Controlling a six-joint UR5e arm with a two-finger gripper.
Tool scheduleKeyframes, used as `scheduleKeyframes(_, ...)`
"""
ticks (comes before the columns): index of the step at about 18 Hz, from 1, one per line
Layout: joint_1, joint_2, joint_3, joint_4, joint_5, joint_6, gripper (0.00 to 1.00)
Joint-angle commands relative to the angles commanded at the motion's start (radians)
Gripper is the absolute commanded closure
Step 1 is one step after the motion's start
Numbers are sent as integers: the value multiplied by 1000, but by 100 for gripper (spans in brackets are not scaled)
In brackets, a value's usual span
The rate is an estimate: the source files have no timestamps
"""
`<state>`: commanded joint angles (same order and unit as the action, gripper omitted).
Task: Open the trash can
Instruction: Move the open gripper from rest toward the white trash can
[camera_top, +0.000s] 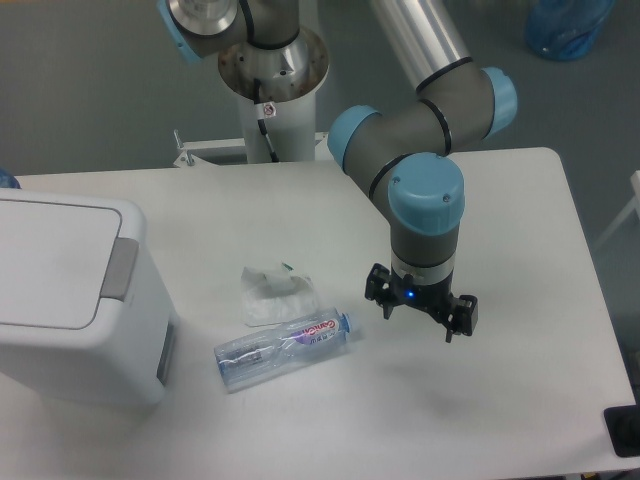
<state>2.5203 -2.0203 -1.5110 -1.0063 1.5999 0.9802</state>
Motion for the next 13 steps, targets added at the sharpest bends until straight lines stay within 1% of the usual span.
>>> scheduleKeyframes(3, 0, 2, 0, 0, -5, 0, 0)
scheduleKeyframes(6, -3, 24, 0, -2, -23, 0, 0)
scheduleKeyframes(8, -9, 28, 0, -2, -28, -18, 0)
scheduleKeyframes(9, -12, 29, 0, -3, -32, -59, 0)
scheduleKeyframes(11, -12, 34, 2, -3, -83, -165, 0)
scheduleKeyframes(13, -24, 34, -2, -6, -113, -215, 0)
